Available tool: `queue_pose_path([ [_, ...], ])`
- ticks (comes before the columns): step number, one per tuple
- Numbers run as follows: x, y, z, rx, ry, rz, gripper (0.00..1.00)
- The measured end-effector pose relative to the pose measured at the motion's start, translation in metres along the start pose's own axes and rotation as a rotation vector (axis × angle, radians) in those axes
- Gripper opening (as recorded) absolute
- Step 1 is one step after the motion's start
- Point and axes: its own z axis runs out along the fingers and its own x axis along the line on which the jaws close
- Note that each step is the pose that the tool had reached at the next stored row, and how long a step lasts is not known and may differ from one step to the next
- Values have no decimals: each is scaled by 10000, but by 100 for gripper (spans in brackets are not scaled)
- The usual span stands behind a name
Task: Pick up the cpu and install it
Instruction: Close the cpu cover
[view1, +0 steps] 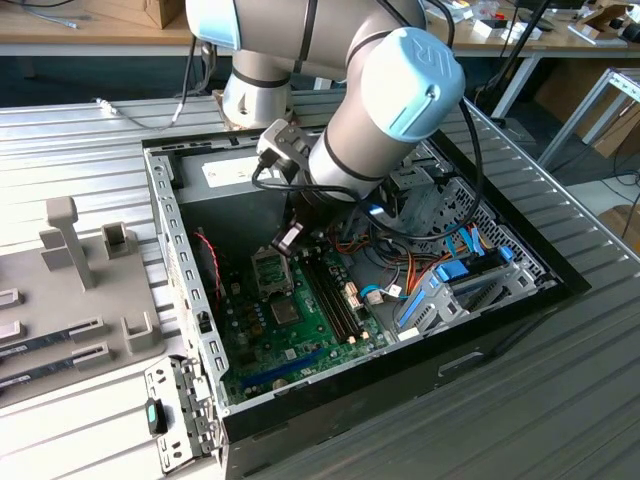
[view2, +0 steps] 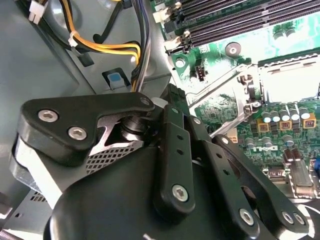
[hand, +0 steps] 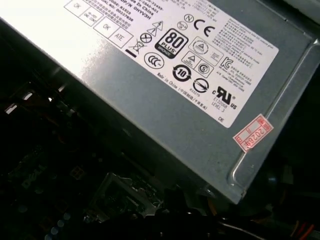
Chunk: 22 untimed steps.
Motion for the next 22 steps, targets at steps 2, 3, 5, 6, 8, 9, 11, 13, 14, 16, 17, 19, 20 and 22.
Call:
queue_pose_path([
  [2,0,0,-3,-9,-6,-12,11],
  [3,1,-1,-5,-13,-4,-20,11],
  [5,2,0,-11,-27,-8,-42,11],
  [6,0,4,-25,-39,-11,-59,11],
  [8,-1,7,-37,-46,-10,-78,11],
  [9,-1,8,-38,-51,-11,-91,11],
  [11,7,2,-42,-60,-3,-128,11],
  [13,18,-3,-46,-72,18,-208,11],
  [14,19,-2,-54,-76,27,-240,11],
  [16,18,2,-68,-83,33,-272,11],
  [17,17,4,-77,-90,36,-297,11],
  [19,17,4,-79,-100,36,-323,11],
  [20,17,5,-80,-102,38,-336,11],
  [22,17,6,-84,-106,46,-361,11],
])
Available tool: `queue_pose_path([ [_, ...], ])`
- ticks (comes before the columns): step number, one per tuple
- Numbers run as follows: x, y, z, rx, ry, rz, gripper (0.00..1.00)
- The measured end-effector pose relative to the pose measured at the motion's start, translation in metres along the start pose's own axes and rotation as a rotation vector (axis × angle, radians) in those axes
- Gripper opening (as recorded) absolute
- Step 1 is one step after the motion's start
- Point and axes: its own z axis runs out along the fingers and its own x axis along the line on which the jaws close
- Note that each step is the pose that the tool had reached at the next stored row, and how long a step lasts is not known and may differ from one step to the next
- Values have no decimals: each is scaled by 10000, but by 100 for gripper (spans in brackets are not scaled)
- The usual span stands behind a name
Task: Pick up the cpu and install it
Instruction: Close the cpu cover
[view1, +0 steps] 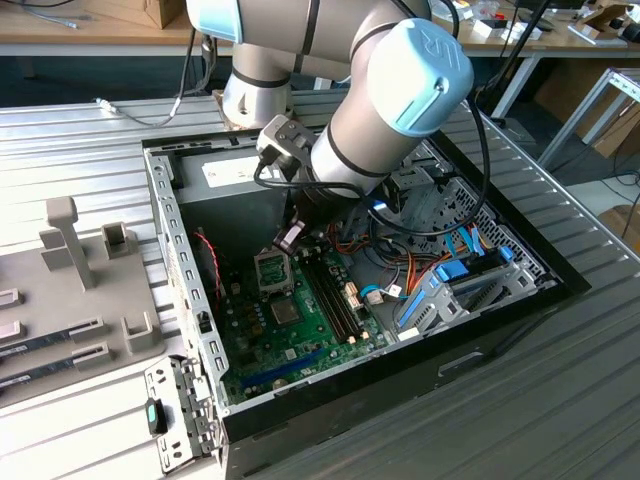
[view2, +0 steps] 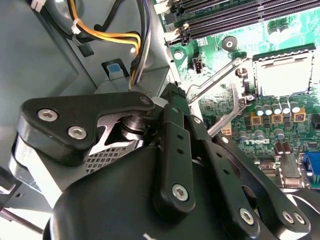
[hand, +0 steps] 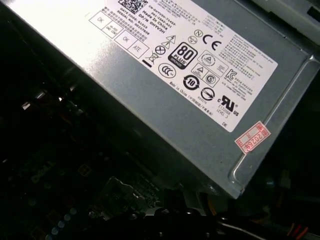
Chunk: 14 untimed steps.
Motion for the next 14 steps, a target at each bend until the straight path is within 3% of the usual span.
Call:
queue_pose_path([
  [14,-14,-6,-25,-5,4,-18,11],
])
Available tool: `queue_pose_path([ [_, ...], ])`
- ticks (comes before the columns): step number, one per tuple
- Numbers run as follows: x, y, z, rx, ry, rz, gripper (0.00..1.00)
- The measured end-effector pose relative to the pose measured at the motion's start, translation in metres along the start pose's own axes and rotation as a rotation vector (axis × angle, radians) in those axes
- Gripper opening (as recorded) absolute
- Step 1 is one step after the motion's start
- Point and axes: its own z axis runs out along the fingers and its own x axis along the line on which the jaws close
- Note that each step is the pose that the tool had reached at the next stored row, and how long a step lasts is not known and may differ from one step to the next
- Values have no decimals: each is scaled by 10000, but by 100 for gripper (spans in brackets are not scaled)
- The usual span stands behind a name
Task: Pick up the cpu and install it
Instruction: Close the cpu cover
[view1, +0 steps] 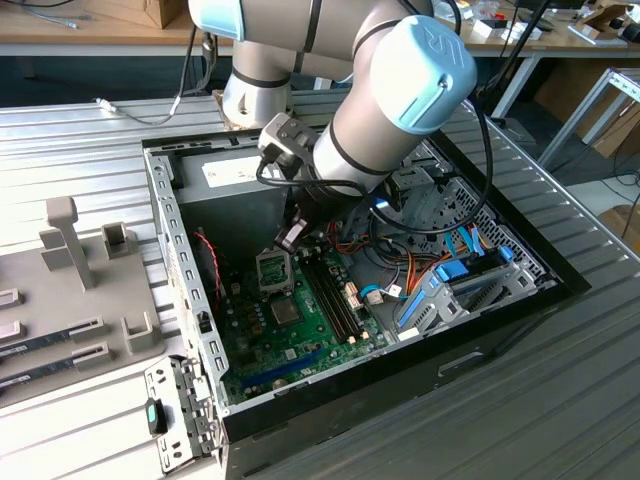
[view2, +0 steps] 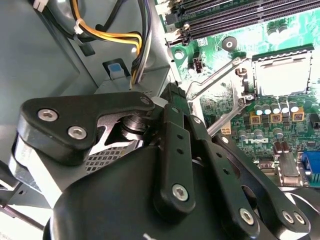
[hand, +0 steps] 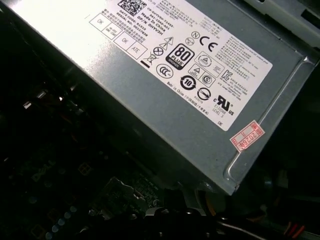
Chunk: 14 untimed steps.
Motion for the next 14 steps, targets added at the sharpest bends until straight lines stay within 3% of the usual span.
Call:
queue_pose_path([
  [14,2,-3,-25,0,1,-1,11],
])
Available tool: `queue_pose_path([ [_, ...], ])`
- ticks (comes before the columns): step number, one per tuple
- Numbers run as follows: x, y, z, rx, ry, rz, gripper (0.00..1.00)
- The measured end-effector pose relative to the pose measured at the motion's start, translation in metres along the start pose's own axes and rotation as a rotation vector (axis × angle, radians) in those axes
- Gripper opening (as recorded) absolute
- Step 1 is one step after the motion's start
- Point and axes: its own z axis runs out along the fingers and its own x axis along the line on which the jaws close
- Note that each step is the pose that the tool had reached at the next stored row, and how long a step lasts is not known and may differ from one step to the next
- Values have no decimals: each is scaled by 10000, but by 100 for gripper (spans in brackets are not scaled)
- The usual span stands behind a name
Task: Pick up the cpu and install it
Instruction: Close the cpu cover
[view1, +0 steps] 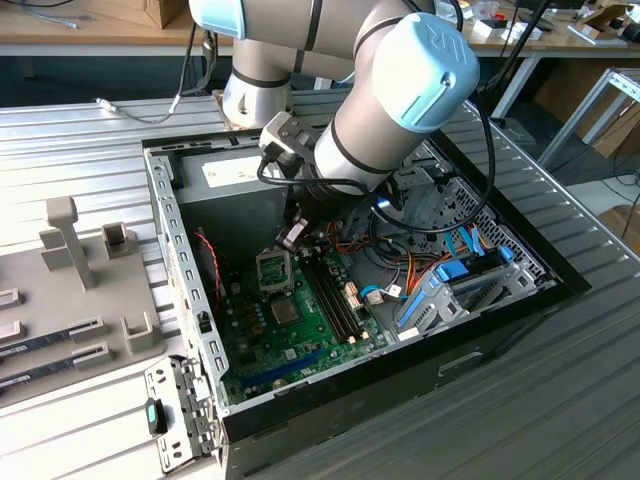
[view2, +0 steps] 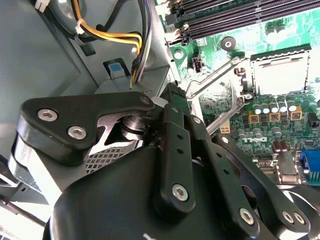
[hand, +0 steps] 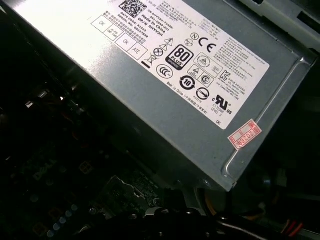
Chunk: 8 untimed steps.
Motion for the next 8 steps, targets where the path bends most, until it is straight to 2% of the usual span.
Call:
queue_pose_path([
  [5,-1,4,-13,-1,-3,0,11],
  [8,14,-14,-22,0,0,-1,11],
])
